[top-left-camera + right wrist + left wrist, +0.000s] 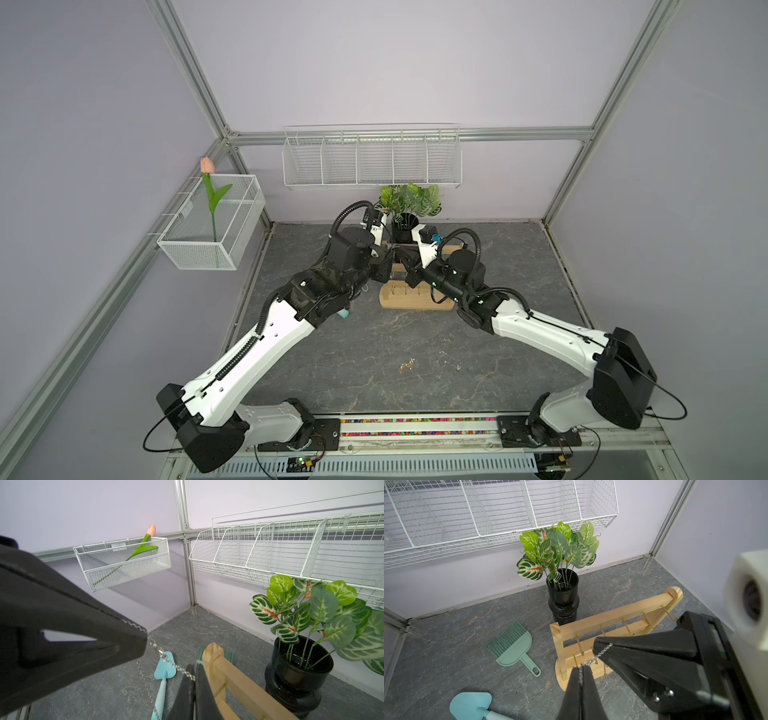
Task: Hang the necklace on the jewelry display stand
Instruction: Hang the necklace on the stand.
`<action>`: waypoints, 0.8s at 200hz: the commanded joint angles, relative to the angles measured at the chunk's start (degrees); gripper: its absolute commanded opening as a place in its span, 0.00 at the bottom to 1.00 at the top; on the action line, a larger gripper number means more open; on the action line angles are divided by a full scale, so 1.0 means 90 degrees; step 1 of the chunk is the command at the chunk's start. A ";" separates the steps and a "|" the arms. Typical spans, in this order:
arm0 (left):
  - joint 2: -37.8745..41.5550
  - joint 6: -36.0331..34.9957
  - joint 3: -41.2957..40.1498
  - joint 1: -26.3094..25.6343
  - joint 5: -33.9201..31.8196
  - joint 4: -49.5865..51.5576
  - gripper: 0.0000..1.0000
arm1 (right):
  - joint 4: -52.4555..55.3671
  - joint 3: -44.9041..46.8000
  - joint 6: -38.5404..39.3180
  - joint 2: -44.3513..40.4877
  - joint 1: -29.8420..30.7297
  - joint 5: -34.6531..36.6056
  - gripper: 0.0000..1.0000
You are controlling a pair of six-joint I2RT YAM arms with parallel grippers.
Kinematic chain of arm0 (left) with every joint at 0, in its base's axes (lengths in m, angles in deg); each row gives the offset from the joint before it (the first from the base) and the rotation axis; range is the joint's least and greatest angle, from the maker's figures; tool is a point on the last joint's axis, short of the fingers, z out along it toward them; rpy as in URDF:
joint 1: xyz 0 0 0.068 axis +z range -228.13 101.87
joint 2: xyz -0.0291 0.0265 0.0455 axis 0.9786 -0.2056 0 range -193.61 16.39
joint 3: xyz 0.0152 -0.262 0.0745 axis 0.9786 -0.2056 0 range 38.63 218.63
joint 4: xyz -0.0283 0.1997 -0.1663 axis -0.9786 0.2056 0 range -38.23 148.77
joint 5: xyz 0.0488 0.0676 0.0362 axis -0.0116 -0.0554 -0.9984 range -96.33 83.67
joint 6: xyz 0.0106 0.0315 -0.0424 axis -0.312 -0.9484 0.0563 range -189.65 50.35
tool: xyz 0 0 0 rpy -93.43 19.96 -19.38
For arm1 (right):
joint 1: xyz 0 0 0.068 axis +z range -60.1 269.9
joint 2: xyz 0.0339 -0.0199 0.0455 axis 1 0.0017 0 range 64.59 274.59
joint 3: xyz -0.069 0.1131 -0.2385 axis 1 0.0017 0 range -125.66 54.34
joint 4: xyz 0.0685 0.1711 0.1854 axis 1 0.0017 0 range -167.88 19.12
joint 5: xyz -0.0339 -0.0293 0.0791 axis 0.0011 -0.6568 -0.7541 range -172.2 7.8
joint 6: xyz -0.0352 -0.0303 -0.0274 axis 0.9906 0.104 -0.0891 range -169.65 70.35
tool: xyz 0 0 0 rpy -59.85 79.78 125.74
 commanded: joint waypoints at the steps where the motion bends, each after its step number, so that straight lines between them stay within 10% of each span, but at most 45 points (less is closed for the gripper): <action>1: -0.0169 -0.0099 -0.0008 -0.0036 -0.0207 -0.0094 0.00 | 0.0001 0.0048 0.0140 -0.0073 -0.0032 0.0184 0.07; 160: -0.0816 -0.0160 -0.0049 -0.0018 -0.0847 -0.0246 0.00 | 0.0284 -0.0520 0.0232 0.0396 -0.0158 0.0340 0.07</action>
